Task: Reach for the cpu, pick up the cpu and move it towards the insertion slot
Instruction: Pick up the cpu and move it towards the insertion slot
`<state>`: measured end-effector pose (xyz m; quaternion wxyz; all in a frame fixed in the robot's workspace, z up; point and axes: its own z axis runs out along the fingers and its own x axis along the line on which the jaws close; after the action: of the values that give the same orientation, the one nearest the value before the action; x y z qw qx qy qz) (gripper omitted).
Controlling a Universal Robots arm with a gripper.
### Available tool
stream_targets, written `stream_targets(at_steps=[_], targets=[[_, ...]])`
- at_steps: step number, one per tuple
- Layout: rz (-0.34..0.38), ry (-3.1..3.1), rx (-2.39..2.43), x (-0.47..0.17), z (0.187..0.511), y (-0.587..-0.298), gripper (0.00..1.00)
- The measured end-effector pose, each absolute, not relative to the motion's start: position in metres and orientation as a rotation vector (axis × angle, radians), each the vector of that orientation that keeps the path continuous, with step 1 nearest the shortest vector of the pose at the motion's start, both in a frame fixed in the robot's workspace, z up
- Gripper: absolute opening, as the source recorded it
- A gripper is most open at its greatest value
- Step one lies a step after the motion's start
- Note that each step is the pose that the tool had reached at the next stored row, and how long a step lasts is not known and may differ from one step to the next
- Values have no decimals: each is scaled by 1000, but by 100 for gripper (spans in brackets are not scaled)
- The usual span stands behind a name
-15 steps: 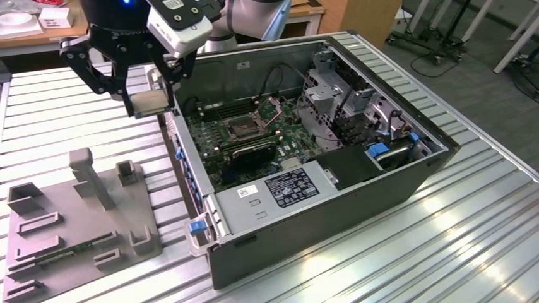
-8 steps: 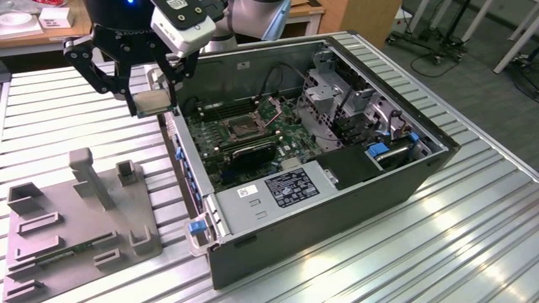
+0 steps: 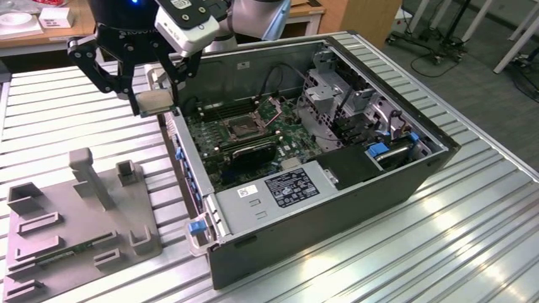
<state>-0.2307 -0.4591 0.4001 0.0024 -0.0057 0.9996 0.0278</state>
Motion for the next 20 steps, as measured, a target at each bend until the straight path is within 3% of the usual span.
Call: stream_targets(at_steps=[20], targets=[[88,3135,-18,-212,400,-459,55]])
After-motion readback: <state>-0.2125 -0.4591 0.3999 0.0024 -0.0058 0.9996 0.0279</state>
